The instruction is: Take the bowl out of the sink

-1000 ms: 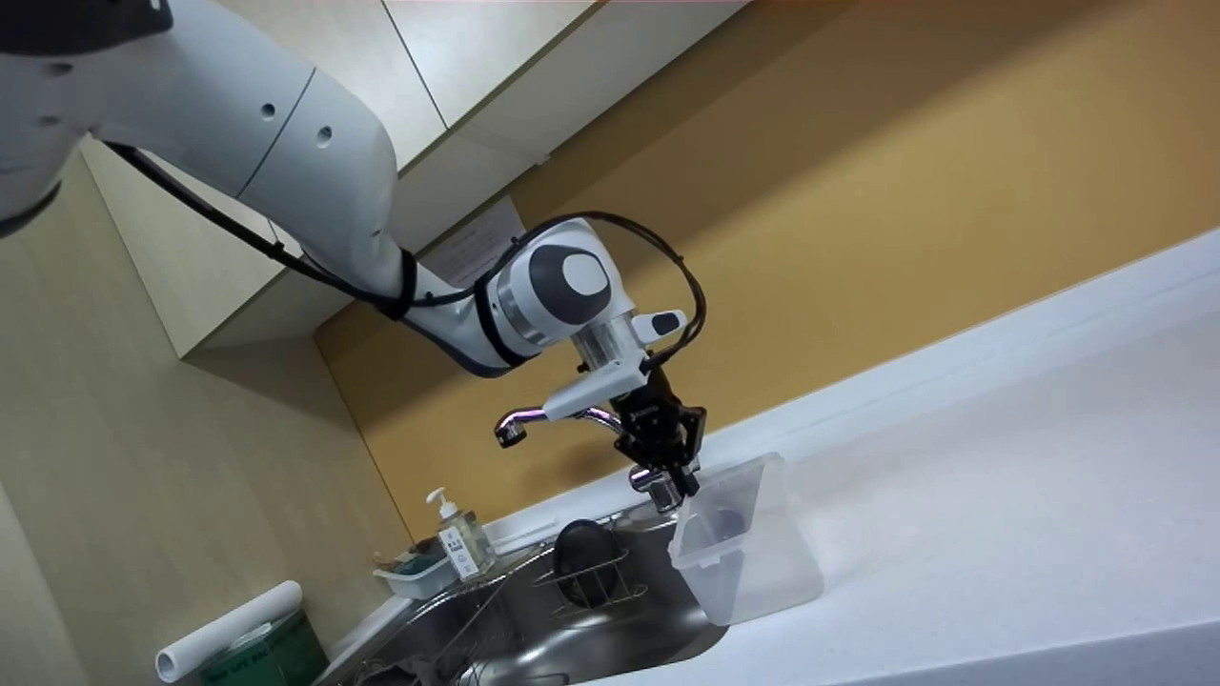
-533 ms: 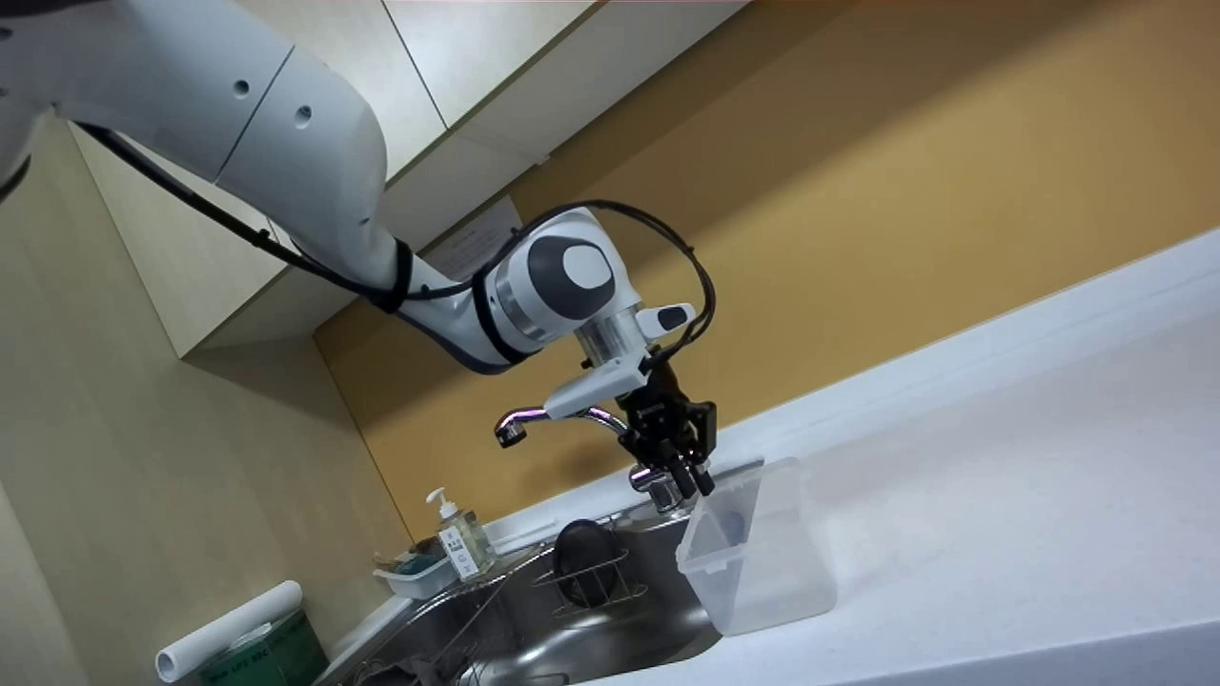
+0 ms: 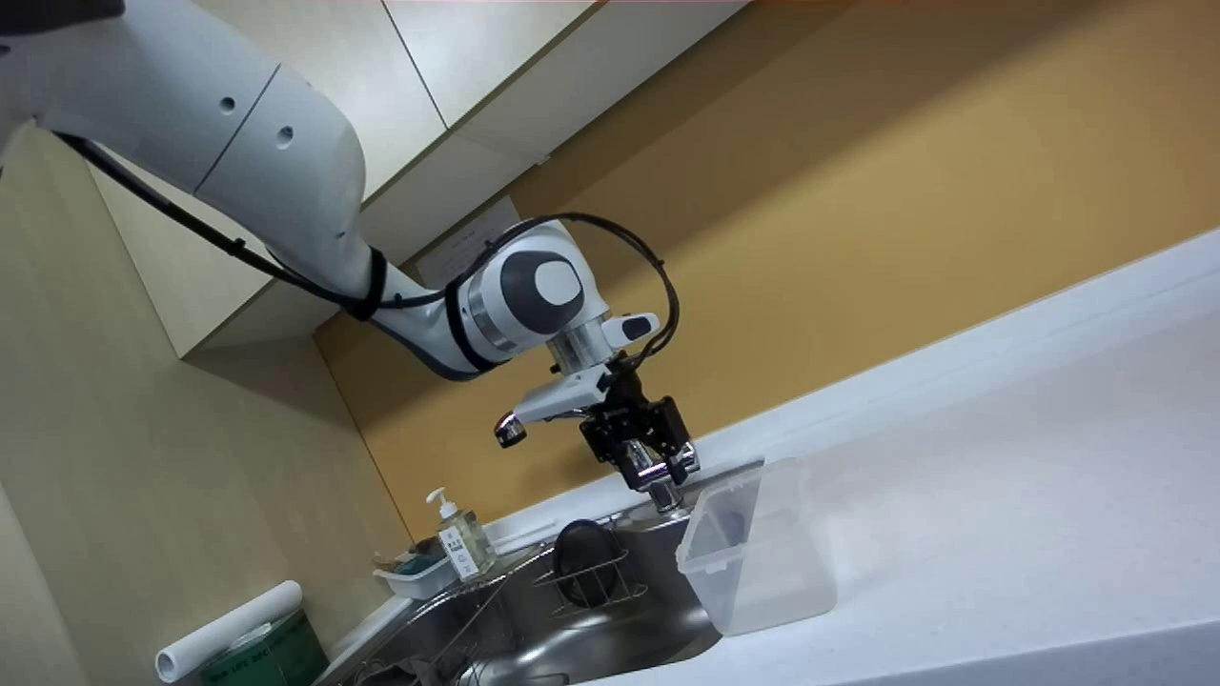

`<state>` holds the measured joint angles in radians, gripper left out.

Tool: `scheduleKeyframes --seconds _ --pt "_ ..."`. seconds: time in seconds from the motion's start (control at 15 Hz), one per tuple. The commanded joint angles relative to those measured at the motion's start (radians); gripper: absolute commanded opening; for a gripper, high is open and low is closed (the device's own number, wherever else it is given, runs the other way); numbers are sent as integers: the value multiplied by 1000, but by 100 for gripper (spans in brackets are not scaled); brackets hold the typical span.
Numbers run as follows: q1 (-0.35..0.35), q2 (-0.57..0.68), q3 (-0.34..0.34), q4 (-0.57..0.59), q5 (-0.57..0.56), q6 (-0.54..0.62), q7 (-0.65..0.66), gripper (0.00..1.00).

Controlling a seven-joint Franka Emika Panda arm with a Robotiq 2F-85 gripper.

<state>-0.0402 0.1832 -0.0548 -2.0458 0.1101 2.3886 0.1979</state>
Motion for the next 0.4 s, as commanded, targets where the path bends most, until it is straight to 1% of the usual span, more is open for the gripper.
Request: scheduleKeyframes --seconds 0.0,0.13,0.2,0.27,0.33 --pt "48 -68 19 -18 -34 12 99 100" --pt "75 -79 36 -6 -72 -6 114 100" --pt "85 -70 51 8 -73 -33 90 100" --pt "94 -57 68 20 -59 -54 60 100" --pt "100 -27 91 36 -16 -82 0 100"
